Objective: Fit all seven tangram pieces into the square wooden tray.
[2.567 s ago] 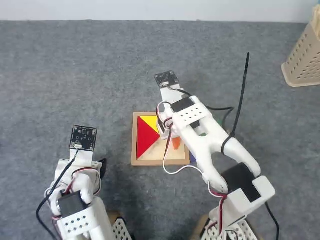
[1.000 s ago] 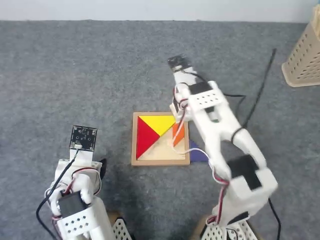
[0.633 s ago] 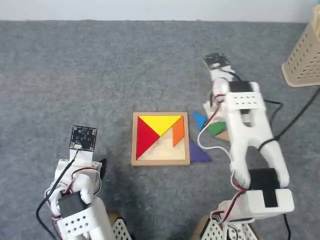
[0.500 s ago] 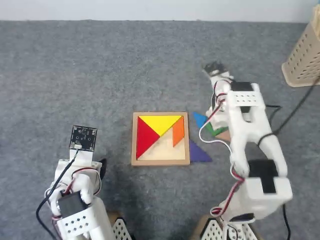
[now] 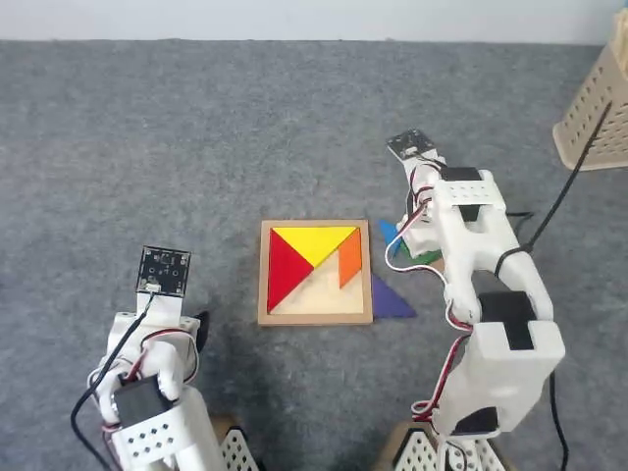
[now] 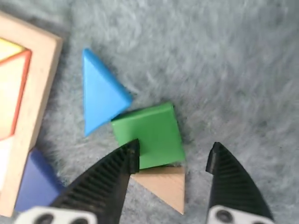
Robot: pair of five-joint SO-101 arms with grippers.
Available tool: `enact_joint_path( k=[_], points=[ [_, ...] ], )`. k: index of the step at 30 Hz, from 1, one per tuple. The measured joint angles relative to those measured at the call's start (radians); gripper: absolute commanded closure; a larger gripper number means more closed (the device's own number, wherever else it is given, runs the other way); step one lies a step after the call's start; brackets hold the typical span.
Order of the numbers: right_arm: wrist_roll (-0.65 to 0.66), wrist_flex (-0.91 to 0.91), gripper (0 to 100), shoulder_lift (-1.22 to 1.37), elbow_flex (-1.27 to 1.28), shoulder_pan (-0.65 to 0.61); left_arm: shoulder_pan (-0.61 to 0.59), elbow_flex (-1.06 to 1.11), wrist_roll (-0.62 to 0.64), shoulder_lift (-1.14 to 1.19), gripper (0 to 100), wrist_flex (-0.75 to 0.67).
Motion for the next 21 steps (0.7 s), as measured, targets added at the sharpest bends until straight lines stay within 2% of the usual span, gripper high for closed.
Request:
enact_joint_path(
  k=[10, 14, 21],
  points=[
    [0.0, 0.002, 74.9, 0.011, -0.023, 0.002, 0.0, 0.0, 0.0, 0.0, 72, 0.0],
    [0.006, -0.025, 74.9, -0.064, 0.066, 0.008, 0.0, 0.0, 0.0, 0.0, 72, 0.0],
    [0.195, 0.003, 74.9, -0.143, 0.121, 0.017, 0.0, 0.0, 0.0, 0.0, 72, 0.0]
  ],
)
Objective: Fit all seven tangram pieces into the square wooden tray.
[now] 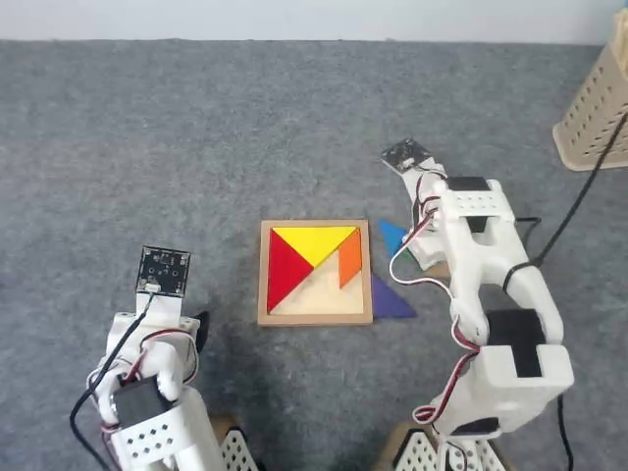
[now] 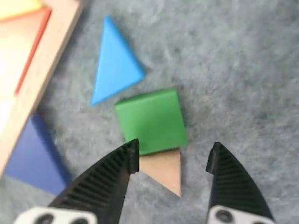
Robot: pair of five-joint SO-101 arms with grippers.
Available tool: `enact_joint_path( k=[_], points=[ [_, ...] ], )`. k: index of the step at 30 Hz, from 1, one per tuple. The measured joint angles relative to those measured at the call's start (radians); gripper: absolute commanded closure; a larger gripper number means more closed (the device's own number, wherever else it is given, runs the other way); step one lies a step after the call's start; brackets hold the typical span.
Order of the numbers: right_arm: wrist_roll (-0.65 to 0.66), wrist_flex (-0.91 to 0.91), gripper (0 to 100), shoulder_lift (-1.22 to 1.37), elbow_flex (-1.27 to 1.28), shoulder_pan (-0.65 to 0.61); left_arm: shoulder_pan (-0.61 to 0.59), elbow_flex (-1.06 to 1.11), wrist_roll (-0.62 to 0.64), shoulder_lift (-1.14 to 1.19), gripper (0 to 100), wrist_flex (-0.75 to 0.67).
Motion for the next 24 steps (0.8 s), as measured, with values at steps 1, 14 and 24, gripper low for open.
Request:
enact_joint_path(
  k=[1, 14, 24],
  points=[
    [0.021, 0.006, 74.9, 0.0, 0.002, 0.003, 0.0, 0.0, 0.0, 0.0, 72, 0.0],
    [0.255, 0.057, 75.3, 0.124, -0.035, 0.017, 0.0, 0.0, 0.0, 0.0, 72, 0.0],
    [0.264, 0.074, 77.9, 0.147, -0.077, 0.054, 0.0, 0.0, 0.0, 0.0, 72, 0.0]
  ],
)
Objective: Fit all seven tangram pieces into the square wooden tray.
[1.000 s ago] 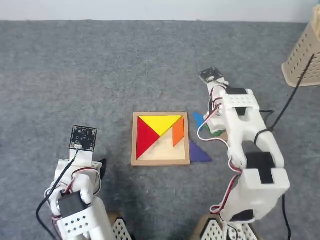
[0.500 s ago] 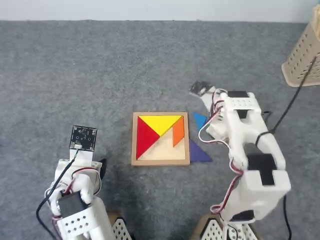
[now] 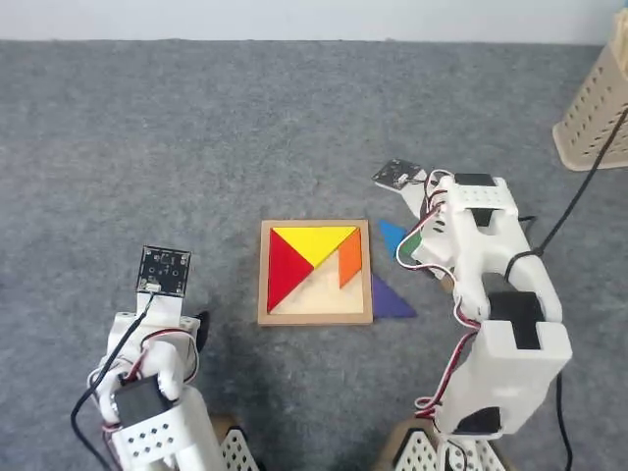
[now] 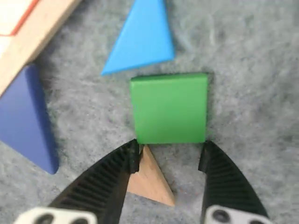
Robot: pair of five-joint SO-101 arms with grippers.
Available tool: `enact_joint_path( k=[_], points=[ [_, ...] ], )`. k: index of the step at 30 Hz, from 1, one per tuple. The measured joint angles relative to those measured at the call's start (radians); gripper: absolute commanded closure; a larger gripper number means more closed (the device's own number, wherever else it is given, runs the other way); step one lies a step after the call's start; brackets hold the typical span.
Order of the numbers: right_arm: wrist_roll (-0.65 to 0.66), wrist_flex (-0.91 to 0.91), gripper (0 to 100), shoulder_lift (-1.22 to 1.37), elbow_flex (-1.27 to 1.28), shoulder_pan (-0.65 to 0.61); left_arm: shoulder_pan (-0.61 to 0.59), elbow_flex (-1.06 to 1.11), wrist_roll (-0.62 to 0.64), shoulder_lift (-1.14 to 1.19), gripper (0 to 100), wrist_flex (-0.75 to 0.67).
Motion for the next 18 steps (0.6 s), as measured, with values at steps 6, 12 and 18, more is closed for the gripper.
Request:
enact_joint_path(
  k=[6, 12, 18],
  points=[
    [-0.003, 0.012, 77.9, -0.098, 0.071, 0.018, 0.0, 0.0, 0.0, 0.0, 72, 0.0],
    [0.057, 0.069, 77.9, -0.203, 0.192, 0.028, 0.0, 0.0, 0.0, 0.0, 72, 0.0],
    [0.066, 0.034, 78.2, -0.21, 0.253, 0.054, 0.0, 0.0, 0.0, 0.0, 72, 0.0]
  ],
)
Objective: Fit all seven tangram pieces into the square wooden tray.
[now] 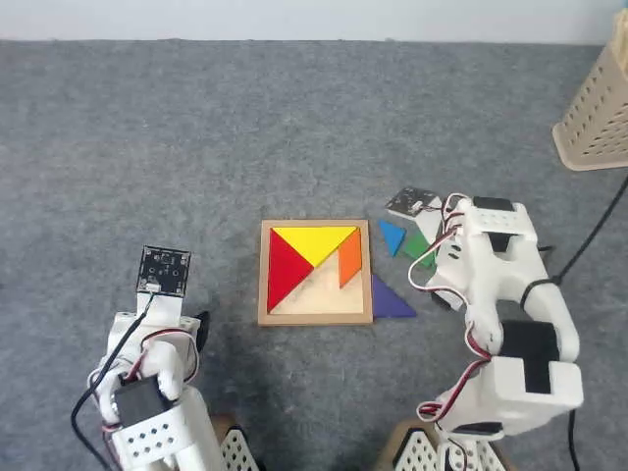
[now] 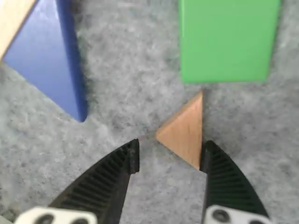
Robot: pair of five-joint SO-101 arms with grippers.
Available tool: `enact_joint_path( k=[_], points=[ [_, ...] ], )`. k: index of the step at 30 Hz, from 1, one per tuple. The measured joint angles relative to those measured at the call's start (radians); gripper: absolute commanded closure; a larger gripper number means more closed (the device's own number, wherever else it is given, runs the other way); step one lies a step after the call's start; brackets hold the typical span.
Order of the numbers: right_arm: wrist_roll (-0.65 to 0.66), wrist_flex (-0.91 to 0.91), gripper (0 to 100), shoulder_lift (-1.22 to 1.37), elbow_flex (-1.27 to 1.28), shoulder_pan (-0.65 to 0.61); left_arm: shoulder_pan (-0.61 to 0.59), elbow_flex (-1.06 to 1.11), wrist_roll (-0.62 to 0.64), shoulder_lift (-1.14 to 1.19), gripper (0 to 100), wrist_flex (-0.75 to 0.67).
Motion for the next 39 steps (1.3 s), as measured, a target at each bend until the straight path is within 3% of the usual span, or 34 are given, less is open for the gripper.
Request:
enact_joint_path(
  k=[7, 15, 30, 34, 39],
  points=[
    [-0.017, -0.043, 78.3, 0.02, 0.0, 0.003, 0.0, 0.0, 0.0, 0.0, 72, 0.0],
    [-0.25, -0.055, 88.9, 0.049, -0.037, 0.005, 0.0, 0.0, 0.0, 0.0, 72, 0.0],
    [-0.489, -0.017, 89.4, -0.034, -0.049, 0.002, 0.0, 0.0, 0.0, 0.0, 72, 0.0],
    [-0.566, 0.038, 89.4, -0.181, -0.049, -0.06, 0.0, 0.0, 0.0, 0.0, 72, 0.0],
    [-0.654, 0.087, 89.5, -0.304, -0.052, -0.242, 0.0, 0.0, 0.0, 0.0, 72, 0.0]
  ],
)
